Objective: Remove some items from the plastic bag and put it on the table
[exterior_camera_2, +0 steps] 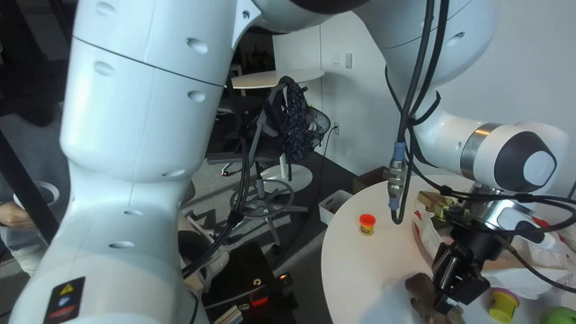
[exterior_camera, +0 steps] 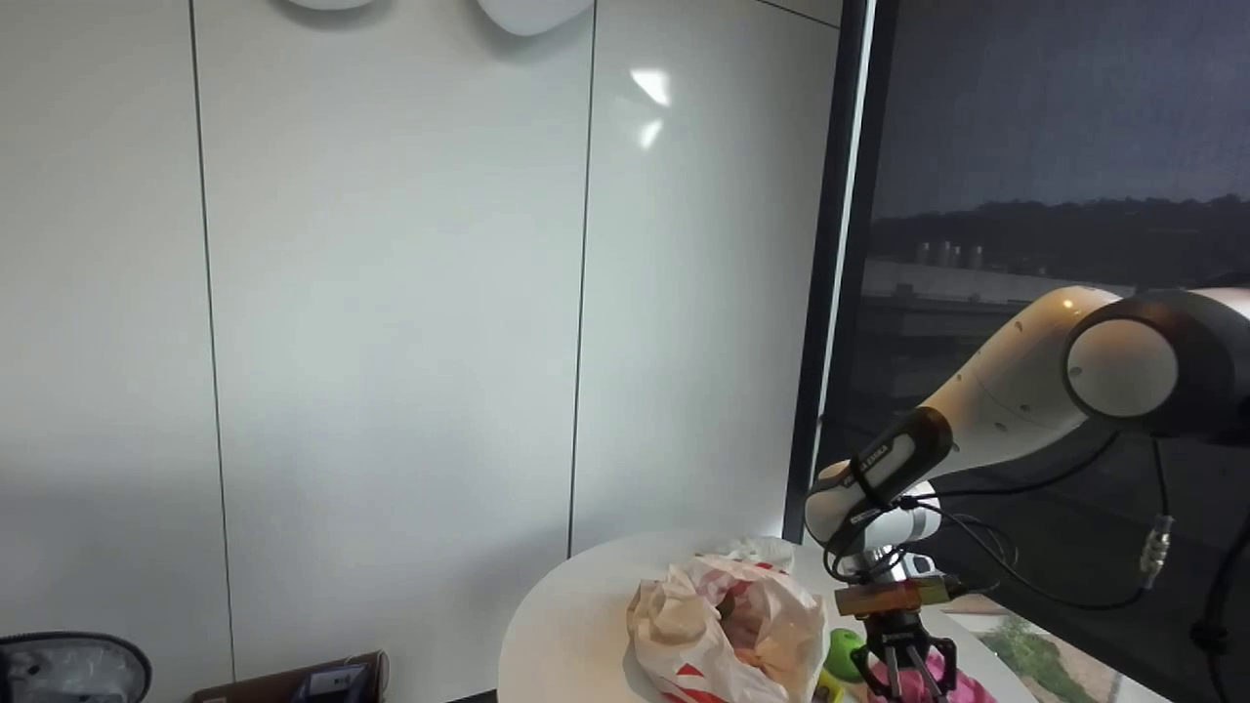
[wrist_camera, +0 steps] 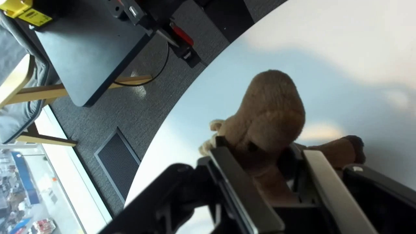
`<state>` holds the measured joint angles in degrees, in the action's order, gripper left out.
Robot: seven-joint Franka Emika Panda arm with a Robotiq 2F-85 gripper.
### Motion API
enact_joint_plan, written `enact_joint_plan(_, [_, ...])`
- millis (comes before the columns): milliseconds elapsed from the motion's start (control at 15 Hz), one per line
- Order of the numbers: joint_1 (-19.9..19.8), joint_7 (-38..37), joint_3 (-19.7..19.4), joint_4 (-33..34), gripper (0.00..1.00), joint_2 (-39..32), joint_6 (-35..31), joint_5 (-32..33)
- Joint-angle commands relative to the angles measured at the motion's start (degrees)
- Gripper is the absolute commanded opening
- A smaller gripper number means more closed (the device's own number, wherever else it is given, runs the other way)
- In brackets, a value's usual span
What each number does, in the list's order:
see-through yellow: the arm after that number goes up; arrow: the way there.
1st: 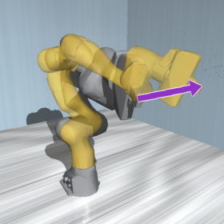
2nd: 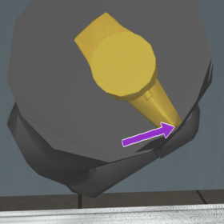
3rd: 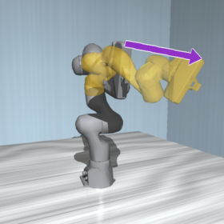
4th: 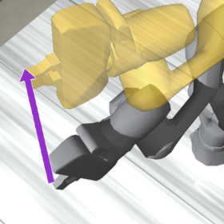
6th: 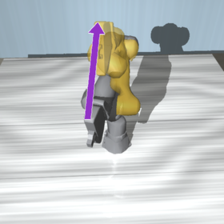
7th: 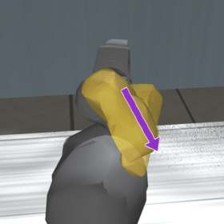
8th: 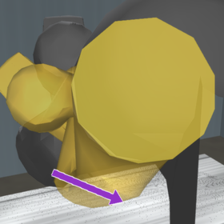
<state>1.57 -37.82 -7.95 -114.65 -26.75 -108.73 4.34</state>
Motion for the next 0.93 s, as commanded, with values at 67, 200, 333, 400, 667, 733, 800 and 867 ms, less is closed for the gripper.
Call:
enact_joint_plan(67, [-2.9, 12.8, -0.8, -3.3, 0.83, 7.1, -6.1, 2.6])
enact_joint_plan(200, [-4.4, 19.4, -0.2, -2.1, 0.98, 9.0, -5.4, 1.5])
enact_joint_plan(333, [-5.2, 25.2, 1.3, -0.8, 1.00, 10.5, -4.3, -1.5])
enact_joint_plan(400, [-5.0, 27.4, 2.1, -0.5, 1.00, 11.1, -4.3, -2.4])
enact_joint_plan(667, [-2.9, 33.8, 6.5, 1.0, 1.00, 9.9, -8.2, -5.7])
enact_joint_plan(733, [-2.0, 34.7, 7.7, 2.6, 1.00, 7.4, -10.2, -5.6])
enact_joint_plan(800, [-1.7, 36.4, 8.6, 3.1, 1.00, 6.4, -12.1, -5.8])
enact_joint_plan(867, [-0.8, 36.8, 9.0, 5.0, 1.00, 2.8, -15.7, -3.6])
